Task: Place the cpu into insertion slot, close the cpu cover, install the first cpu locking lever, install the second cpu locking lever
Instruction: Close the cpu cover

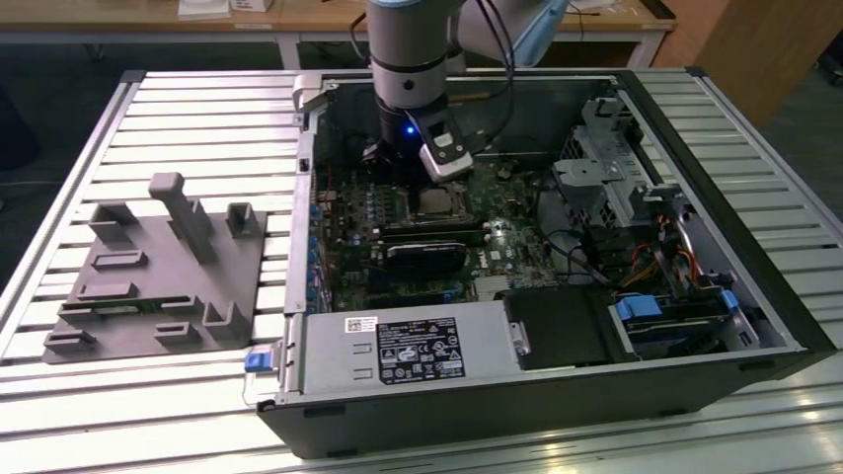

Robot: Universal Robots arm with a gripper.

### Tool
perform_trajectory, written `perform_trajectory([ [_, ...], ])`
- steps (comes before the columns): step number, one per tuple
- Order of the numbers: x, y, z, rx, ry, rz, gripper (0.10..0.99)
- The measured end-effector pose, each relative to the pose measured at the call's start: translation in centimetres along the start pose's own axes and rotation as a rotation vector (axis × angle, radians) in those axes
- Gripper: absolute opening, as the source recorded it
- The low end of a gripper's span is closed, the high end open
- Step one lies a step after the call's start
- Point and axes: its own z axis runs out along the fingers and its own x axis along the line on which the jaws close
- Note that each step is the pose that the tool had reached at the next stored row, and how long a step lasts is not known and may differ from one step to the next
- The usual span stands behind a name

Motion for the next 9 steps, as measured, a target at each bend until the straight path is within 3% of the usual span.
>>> perform_trajectory([
  [9, 0.02, 0.00, 0.17, 0.000, 0.0000, -0.002, 0.106],
])
